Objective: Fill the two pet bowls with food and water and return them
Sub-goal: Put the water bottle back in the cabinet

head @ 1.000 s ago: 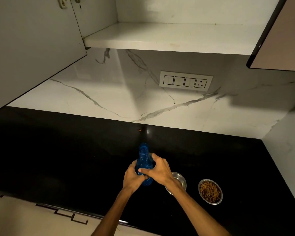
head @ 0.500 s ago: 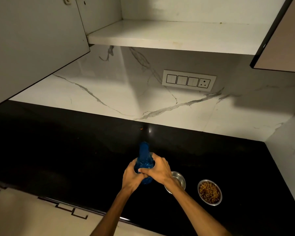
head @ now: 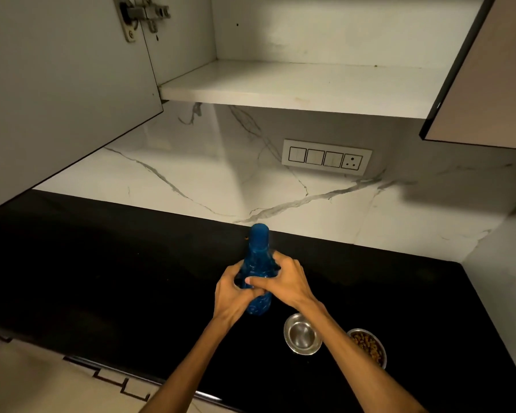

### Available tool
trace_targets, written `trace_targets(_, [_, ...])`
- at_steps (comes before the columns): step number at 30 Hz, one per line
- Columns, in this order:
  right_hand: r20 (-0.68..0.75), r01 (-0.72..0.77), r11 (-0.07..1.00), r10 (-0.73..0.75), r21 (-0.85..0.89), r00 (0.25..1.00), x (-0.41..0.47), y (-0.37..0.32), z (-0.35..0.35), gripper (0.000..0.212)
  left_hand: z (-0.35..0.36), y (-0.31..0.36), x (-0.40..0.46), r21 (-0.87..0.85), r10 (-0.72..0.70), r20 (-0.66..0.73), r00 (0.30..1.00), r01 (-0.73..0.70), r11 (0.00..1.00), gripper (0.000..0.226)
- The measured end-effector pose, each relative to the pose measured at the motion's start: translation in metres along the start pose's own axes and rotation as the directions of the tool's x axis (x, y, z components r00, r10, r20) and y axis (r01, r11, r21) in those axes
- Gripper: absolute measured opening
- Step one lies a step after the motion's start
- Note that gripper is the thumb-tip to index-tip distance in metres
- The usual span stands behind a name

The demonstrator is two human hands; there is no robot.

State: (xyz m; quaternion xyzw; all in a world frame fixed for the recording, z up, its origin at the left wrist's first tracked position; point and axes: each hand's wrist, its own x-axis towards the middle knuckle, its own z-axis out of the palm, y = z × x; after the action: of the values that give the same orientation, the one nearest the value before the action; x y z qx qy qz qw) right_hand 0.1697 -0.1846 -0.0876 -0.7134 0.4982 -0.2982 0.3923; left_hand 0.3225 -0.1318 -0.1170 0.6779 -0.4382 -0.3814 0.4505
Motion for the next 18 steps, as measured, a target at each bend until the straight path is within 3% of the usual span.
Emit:
trace_targets(5, [-0.049, 0.062, 0.996, -0.059, 0.067, 0.997, 0.008, -0.031, -0.027, 0.067, -0.007, 0.043, 0.000, -0.069, 0.113, -0.006, 0.994, -0.113, 0.991, 0.079])
trace_targets(10, [-0.103, 0.161, 0.975, -0.146, 0.155, 0.984, 0.017, -0.071, -0.055, 0.068, -0.015, 0.098, -0.005, -0.155, 0.214, -0.052, 0.975, -0.220, 0.963, 0.078])
trace_targets(18, [-0.215, 0.342, 0.926, -0.306, 0.162, 0.928, 0.022, -0.149, -0.104, 0.057, -0.032, 0.183, -0.012, -0.231, 0.355, -0.112, 0.928, -0.371, 0.899, 0.080])
